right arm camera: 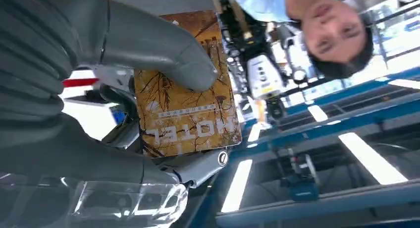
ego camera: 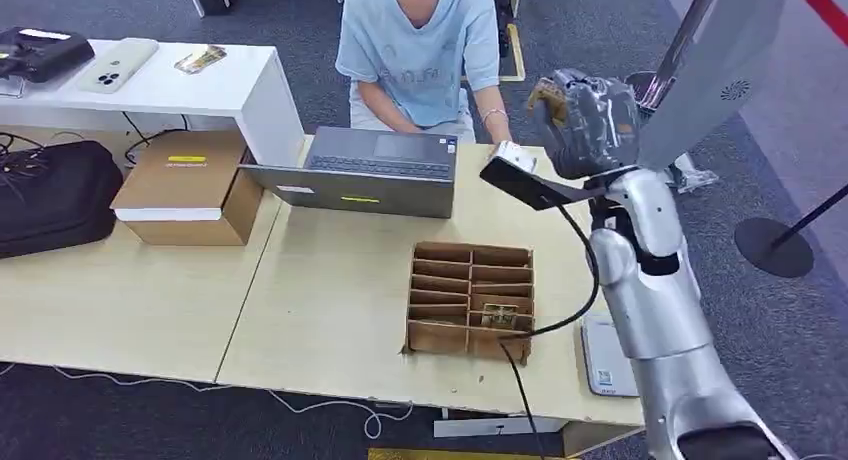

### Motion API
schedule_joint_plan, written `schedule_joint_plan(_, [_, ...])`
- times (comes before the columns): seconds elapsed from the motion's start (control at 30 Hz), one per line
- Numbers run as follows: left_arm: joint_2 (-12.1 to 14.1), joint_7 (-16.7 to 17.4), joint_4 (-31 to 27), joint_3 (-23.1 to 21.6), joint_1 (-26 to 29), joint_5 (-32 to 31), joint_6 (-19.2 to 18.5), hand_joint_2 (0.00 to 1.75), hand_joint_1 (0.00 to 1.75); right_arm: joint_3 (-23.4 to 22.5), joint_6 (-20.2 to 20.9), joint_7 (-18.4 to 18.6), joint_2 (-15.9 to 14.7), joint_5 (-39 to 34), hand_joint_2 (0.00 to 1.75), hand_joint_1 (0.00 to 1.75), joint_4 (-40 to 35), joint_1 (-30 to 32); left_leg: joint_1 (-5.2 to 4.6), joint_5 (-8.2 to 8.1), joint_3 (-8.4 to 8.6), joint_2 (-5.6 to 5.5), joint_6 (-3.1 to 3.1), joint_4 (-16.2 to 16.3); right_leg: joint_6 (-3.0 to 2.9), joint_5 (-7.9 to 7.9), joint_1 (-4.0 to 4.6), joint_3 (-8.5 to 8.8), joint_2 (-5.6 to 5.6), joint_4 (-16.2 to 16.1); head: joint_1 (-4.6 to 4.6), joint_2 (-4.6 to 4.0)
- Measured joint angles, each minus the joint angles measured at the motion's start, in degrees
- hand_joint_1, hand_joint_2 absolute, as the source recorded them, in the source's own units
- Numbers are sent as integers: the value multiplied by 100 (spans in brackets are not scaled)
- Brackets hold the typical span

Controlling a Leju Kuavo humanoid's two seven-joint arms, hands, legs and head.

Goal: Pass the card to the sensor for recognition and then transmit it.

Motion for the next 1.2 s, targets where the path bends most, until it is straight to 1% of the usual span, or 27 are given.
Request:
schedule_joint_plan(0.07, [0,-13,0,-13,-10,2,11,0,0,242,70,39,133,28,175,175,424,-444,0,2,2,5,-3,0,-6,4,0,-6,7,0,-2,0])
schedule_joint_plan(0.2, [0,-61,0,-39,-29,33,24,0,0,664,87,295,423,146,175,175,1168,-1154,2,4,1,1,-6,0,-6,3,1,-7,4,1,0,0])
schedule_joint_plan(0.33, [0,-77,0,-44,-29,48,24,0,0,880,209,432,699,142,175,175,1817,-1679,2,4,-1,2,-6,0,-6,3,1,-8,5,2,2,0])
schedule_joint_plan(0.4, [0,-83,0,-46,-34,59,26,0,0,1038,335,647,855,433,175,175,2269,-1971,2,4,-2,2,-6,0,-6,3,2,-9,5,2,2,0])
schedule_joint_plan(0.47, [2,-101,0,-50,-35,66,26,0,0,1221,552,780,1014,704,175,175,2741,-2266,2,4,-1,3,-6,0,-6,3,1,-9,6,2,0,0])
schedule_joint_plan(0.6, [11,-109,0,-79,-37,66,24,0,0,1488,995,969,1364,874,175,175,3572,-2716,2,6,0,2,-8,0,-6,3,2,-11,5,2,0,0])
schedule_joint_plan(0.7, [13,-109,0,-90,-40,50,24,0,0,1612,1147,1088,1575,949,175,175,4062,-2955,3,7,-2,-5,-9,0,-6,3,2,-11,-1,2,2,0])
schedule_joint_plan(0.9, [15,-109,0,-133,-48,37,13,0,0,1726,1521,1294,1825,960,175,175,4786,-3290,2,6,-3,-3,-9,0,-6,3,2,-11,1,0,2,0])
schedule_joint_plan(1.0, [15,-109,0,-184,-48,37,0,0,0,1739,1615,1403,1899,957,175,175,5033,-3377,2,6,-2,-3,-9,1,-6,3,2,-11,1,-1,2,0])
schedule_joint_plan(1.2, [15,-111,0,-216,-48,46,0,0,0,1713,1740,1661,1930,822,175,175,5373,-3521,2,6,-1,-3,-9,1,-6,4,2,-11,2,-2,0,0])
